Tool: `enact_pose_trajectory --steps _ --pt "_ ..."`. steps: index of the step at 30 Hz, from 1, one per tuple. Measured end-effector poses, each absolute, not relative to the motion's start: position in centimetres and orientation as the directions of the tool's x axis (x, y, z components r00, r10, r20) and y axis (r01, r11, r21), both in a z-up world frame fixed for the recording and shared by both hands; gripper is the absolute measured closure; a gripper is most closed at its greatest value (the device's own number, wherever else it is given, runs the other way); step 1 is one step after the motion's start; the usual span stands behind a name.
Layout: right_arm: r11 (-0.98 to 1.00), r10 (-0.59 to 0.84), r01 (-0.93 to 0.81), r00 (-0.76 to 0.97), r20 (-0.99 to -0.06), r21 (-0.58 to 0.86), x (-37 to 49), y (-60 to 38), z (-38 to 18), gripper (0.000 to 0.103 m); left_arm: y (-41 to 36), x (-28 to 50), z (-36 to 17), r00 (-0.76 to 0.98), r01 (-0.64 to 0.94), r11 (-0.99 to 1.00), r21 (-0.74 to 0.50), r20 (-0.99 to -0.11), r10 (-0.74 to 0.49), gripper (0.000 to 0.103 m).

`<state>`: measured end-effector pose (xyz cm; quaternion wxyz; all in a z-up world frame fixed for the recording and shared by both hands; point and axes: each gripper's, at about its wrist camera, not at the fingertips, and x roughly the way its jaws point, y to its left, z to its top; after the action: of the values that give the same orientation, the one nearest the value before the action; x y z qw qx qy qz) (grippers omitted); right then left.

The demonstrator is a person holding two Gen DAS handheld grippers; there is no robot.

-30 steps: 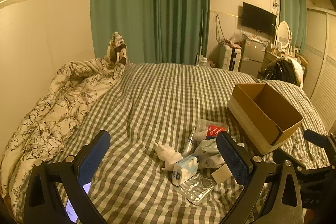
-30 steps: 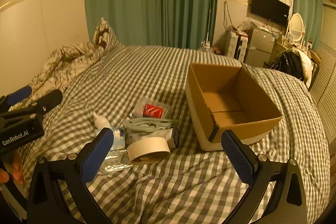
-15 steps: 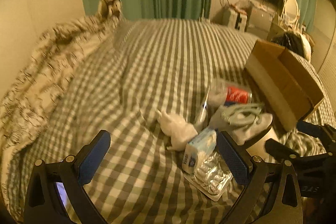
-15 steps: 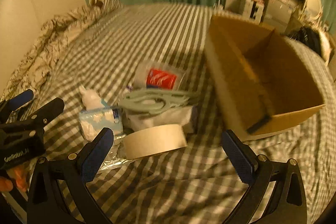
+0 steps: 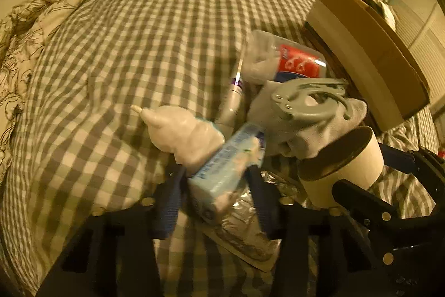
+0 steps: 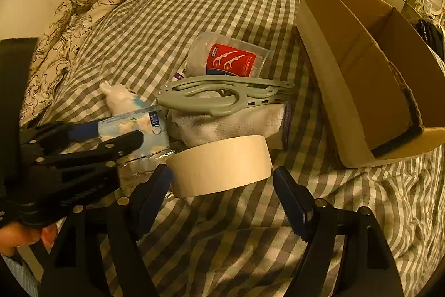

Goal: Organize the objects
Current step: 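Grasp the tissue pack with the left tool while the right tool grasps the masking tape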

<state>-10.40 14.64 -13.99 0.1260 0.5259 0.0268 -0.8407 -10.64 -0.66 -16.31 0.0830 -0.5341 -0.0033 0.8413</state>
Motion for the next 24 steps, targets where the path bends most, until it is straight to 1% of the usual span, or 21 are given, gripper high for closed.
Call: enact_pose_trajectory --steps 1,3,7,11,12,13,14,17,20,21,24 --pt "-0.967 -0.185 0.24 -0.417 -0.89 0.088 -10.3 14.6 -14.0 0.028 -0.8 -10.5 -16.2 -0.418 -0.14 -0.985 -0.105 -0.895 0.155 0.067" --pt "-0.967 -0.187 0.236 -0.421 -0.887 0.092 -9.9 14.5 -13.8 0.029 -1.3 -9.9 -15.7 -0.435 -0.138 -0.983 -0.12 -0.885 0.169 0.073" --pt "-0.969 -0.185 0.231 -0.459 -0.869 0.084 -8.7 14.8 -12.5 0.03 -2.0 -7.9 -13.9 -0.488 -0.139 -0.983 -0.124 -0.855 0.177 0.076" --pt "-0.969 -0.184 0.236 -0.501 -0.846 0.072 -7.0 15.0 -10.6 0.032 -2.4 -5.8 -11.4 -0.539 -0.146 -0.985 -0.087 -0.828 0.153 0.076" --pt "-0.969 -0.183 0.238 -0.51 -0.841 0.067 -6.6 15.0 -10.2 0.04 -2.3 -5.3 -10.4 -0.555 -0.153 -0.985 -0.077 -0.818 0.15 0.076" --pt "-0.967 -0.19 0.245 -0.519 -0.833 0.067 -6.2 15.1 -9.6 0.078 -2.3 -4.8 -9.9 -0.567 -0.157 -0.985 -0.076 -0.809 0.153 0.076" --pt "-0.966 -0.189 0.25 -0.529 -0.827 0.062 -5.7 15.1 -8.9 0.084 -2.3 -4.4 -9.2 -0.58 -0.16 -0.984 -0.079 -0.799 0.158 0.076" --pt "-0.97 -0.165 0.239 -0.552 -0.818 0.035 -4.6 15.7 -7.7 0.084 -2.0 -3.6 -7.1 -0.616 -0.172 -0.982 -0.078 -0.77 0.169 0.076" --pt "-0.964 -0.222 0.245 -0.55 -0.805 0.098 -3.9 16.5 -7.5 0.085 -1.6 -3.4 -6.0 -0.635 -0.168 -0.984 -0.065 -0.756 0.159 0.076" --pt "-0.962 -0.238 0.245 -0.545 -0.804 0.119 -3.6 16.9 -7.7 0.088 -1.6 -3.3 -5.8 -0.638 -0.165 -0.984 -0.065 -0.754 0.157 0.076" --pt "-0.959 -0.253 0.248 -0.532 -0.808 0.137 -3.4 17.0 -8.2 0.089 -1.4 -2.7 -5.7 -0.639 -0.156 -0.986 -0.059 -0.755 0.147 0.076"
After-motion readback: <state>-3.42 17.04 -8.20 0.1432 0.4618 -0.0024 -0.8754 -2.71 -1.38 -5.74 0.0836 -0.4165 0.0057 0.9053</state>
